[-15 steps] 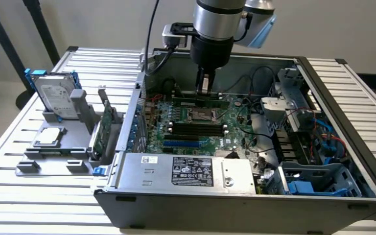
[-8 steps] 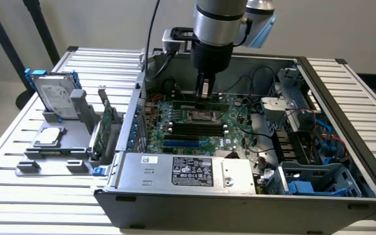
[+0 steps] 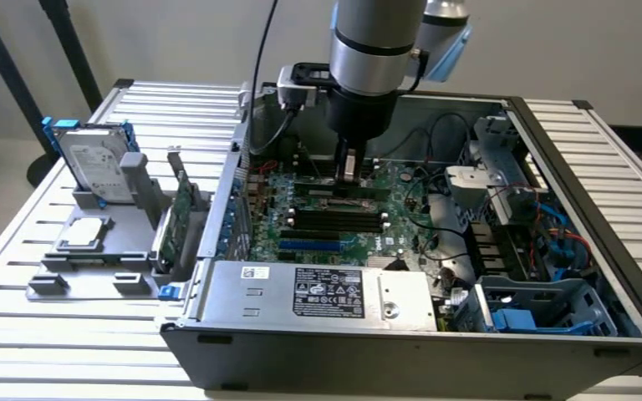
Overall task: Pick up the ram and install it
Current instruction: 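Insert the ram into the slot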
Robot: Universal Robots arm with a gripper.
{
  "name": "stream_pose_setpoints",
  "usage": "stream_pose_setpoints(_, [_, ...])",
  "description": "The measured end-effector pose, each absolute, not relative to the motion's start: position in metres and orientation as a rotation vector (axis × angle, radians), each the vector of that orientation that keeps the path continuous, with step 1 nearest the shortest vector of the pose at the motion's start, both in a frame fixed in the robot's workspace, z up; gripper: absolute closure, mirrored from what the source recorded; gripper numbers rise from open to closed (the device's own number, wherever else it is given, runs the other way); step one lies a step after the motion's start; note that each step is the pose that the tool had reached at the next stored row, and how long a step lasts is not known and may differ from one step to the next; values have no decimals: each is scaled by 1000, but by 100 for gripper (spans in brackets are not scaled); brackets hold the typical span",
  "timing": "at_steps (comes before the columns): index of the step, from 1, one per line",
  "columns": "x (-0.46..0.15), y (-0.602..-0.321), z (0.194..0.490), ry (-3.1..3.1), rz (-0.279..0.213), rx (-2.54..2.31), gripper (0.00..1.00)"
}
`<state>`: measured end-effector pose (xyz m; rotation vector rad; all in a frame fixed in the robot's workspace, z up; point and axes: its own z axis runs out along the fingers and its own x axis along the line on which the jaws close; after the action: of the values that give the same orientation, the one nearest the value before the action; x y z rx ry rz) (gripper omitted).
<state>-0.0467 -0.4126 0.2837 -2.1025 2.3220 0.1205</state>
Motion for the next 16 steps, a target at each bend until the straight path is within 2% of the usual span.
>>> stream_pose_setpoints(16, [-46,-413,254,2321,121,-2104,86])
